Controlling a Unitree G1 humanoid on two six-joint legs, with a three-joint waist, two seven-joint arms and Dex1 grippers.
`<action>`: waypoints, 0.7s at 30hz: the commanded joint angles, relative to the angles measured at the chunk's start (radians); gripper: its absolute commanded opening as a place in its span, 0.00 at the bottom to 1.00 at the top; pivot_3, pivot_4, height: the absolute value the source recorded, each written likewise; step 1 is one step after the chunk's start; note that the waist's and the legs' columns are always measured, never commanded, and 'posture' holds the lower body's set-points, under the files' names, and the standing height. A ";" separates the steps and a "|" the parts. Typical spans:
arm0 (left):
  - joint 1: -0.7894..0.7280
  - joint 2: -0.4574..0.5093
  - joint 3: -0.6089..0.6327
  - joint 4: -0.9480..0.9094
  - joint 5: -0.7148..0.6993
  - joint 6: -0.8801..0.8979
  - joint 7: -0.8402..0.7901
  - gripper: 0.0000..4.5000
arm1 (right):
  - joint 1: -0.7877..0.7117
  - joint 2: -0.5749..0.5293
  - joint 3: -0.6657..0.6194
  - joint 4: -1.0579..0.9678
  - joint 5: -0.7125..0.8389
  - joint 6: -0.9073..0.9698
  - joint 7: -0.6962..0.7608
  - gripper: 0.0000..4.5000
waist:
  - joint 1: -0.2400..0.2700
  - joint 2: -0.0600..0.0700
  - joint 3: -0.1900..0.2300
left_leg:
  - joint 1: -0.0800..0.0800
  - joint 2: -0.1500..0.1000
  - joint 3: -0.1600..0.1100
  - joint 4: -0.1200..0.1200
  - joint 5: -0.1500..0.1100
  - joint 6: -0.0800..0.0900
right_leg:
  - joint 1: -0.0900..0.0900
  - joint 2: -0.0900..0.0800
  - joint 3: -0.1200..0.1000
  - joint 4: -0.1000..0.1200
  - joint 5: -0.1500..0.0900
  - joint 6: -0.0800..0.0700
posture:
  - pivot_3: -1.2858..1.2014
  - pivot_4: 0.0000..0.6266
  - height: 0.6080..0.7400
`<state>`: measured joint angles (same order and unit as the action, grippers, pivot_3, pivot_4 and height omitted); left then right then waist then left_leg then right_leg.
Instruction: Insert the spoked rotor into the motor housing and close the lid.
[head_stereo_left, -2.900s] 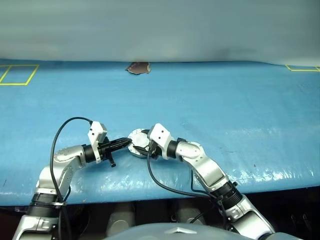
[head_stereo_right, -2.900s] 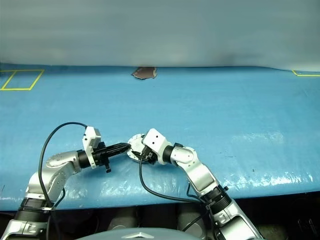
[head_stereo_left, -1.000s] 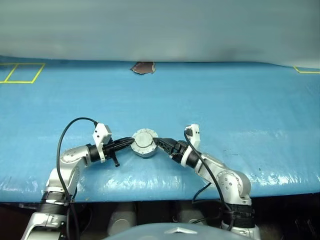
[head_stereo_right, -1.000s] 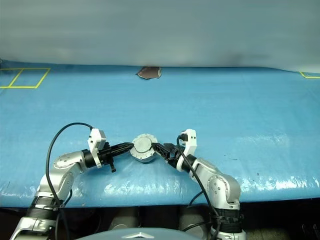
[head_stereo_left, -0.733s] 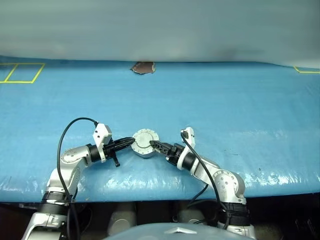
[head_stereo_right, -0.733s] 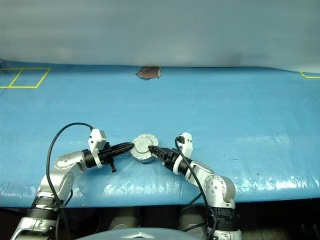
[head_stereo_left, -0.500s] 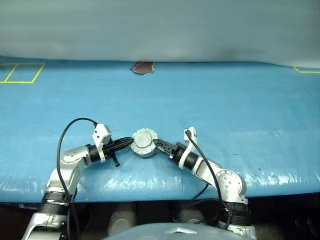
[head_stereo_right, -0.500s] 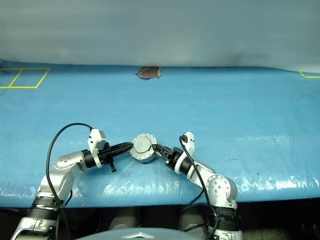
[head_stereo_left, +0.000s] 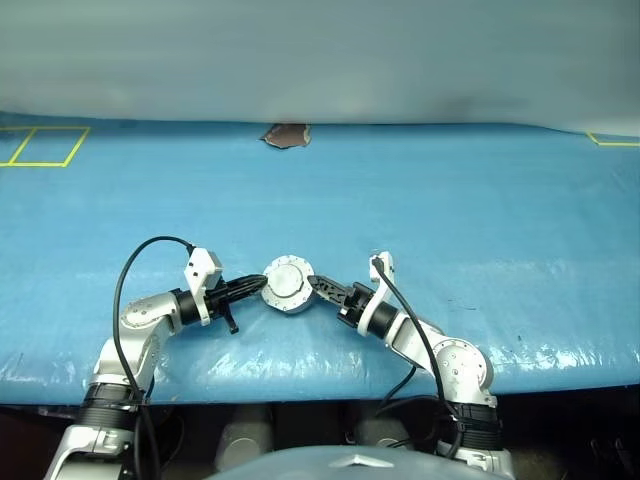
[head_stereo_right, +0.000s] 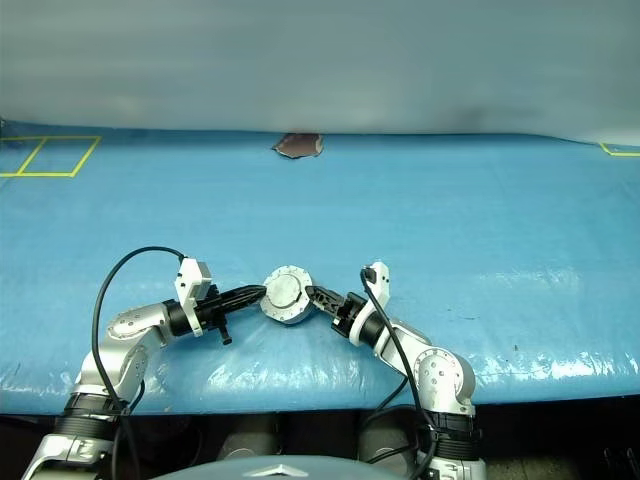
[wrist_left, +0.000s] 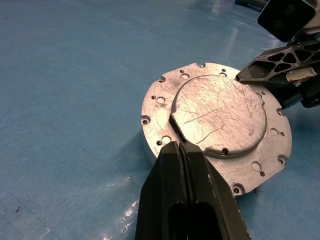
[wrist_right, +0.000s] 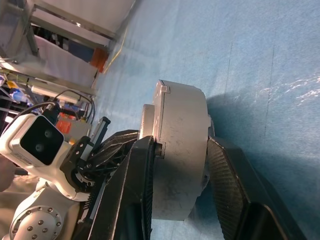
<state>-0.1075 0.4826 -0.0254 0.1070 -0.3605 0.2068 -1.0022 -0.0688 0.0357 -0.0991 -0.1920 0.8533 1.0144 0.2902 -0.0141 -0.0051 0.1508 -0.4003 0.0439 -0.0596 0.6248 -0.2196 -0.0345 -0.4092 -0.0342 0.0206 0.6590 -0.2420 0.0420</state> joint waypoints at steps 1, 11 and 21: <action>-0.004 -0.048 0.027 0.002 -0.040 0.032 0.045 0.00 | -0.012 0.039 -0.031 0.016 0.067 0.014 -0.023 0.28 | -0.001 0.000 0.000 | 0.000 0.000 0.000 0.000 0.000 0.000 | 0.000 0.000 0.000 0.000 0.000 0.000 | 0.52 0.24 1.00; -0.008 -0.084 0.149 -0.097 -0.281 0.305 0.098 0.00 | -0.067 0.085 -0.155 0.018 0.347 -0.054 -0.133 0.28 | -0.022 -0.002 0.008 | -0.011 0.002 -0.003 0.001 0.000 0.000 | -0.008 0.004 0.000 0.000 0.004 0.006 | 0.52 0.24 1.00; 0.001 -0.118 0.222 -0.131 -0.450 0.460 0.136 0.00 | -0.097 0.083 -0.172 0.046 0.434 -0.124 -0.219 0.28 | -0.029 0.000 0.011 | -0.011 0.003 -0.003 0.001 0.000 0.001 | -0.009 0.005 0.000 0.000 0.004 0.006 | 0.52 0.24 1.00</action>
<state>-0.1041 0.3718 0.1710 0.0208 -0.7682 0.6489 -0.8725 -0.1170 0.0651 -0.2674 -0.1117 1.2225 0.9151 0.0570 -0.0431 -0.0049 0.1618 -0.4114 0.0465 -0.0624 0.6265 -0.2198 -0.0339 -0.4180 -0.0288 0.0206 0.6594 -0.2382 0.0477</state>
